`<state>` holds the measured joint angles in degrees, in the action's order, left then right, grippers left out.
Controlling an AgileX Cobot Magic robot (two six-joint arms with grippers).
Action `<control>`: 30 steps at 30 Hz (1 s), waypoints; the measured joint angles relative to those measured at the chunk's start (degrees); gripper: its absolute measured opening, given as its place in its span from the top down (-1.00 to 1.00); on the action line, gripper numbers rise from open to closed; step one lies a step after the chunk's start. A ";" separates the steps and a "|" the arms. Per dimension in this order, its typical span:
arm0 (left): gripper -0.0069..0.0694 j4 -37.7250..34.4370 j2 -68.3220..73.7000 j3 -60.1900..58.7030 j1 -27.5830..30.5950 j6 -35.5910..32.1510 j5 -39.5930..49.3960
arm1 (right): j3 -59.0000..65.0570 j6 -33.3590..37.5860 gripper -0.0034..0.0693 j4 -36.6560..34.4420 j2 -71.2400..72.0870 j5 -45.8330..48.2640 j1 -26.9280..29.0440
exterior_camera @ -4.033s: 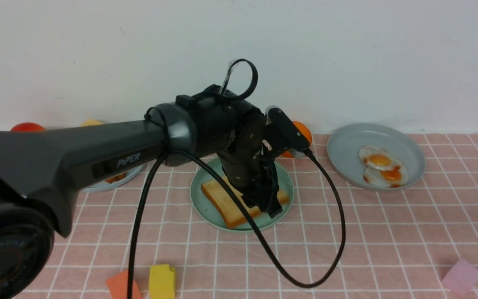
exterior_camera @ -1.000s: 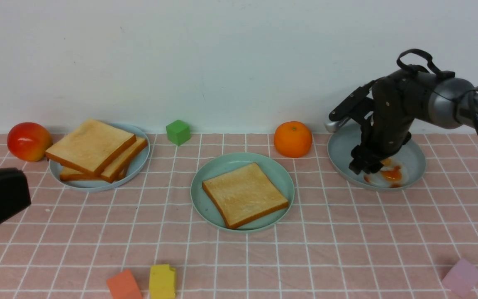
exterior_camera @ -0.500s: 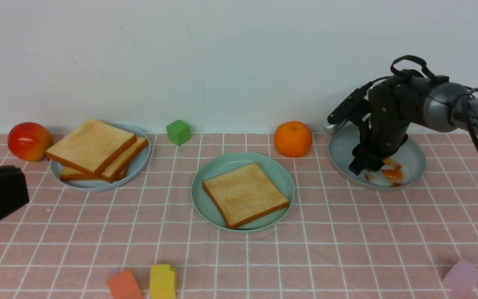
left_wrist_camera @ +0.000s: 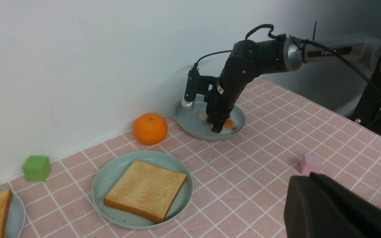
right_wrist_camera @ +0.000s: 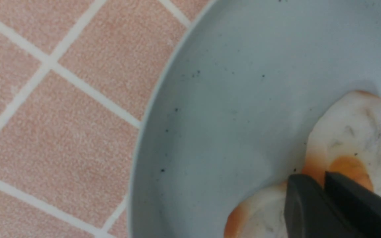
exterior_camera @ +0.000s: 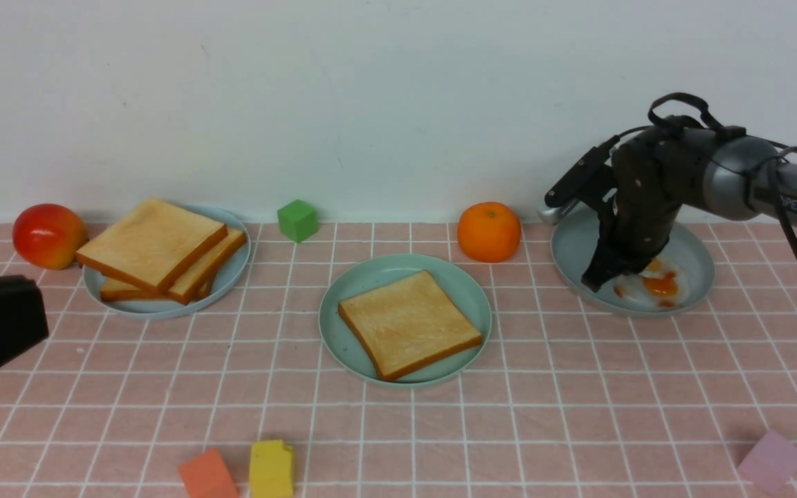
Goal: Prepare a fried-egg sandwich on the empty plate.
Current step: Use the right arm to grab a fried egg, then use the right arm to place the fried egg on the slice of bread in the middle
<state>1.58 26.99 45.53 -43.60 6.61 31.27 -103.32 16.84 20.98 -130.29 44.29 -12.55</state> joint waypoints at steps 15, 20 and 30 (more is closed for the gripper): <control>0.84 0.07 0.00 0.00 0.00 0.00 2.69 | 0.25 0.00 0.73 0.44 8.32 4.96 -1.82; 0.84 0.07 0.00 0.00 0.00 0.00 4.71 | 0.25 0.00 0.73 -1.62 13.90 9.15 -3.98; 0.84 0.86 0.00 0.00 0.00 0.00 6.06 | 6.32 1.14 0.73 -13.04 22.31 5.66 -25.33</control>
<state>2.44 26.99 45.53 -43.60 6.61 37.34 -96.99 17.98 7.94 -107.98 49.94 -37.89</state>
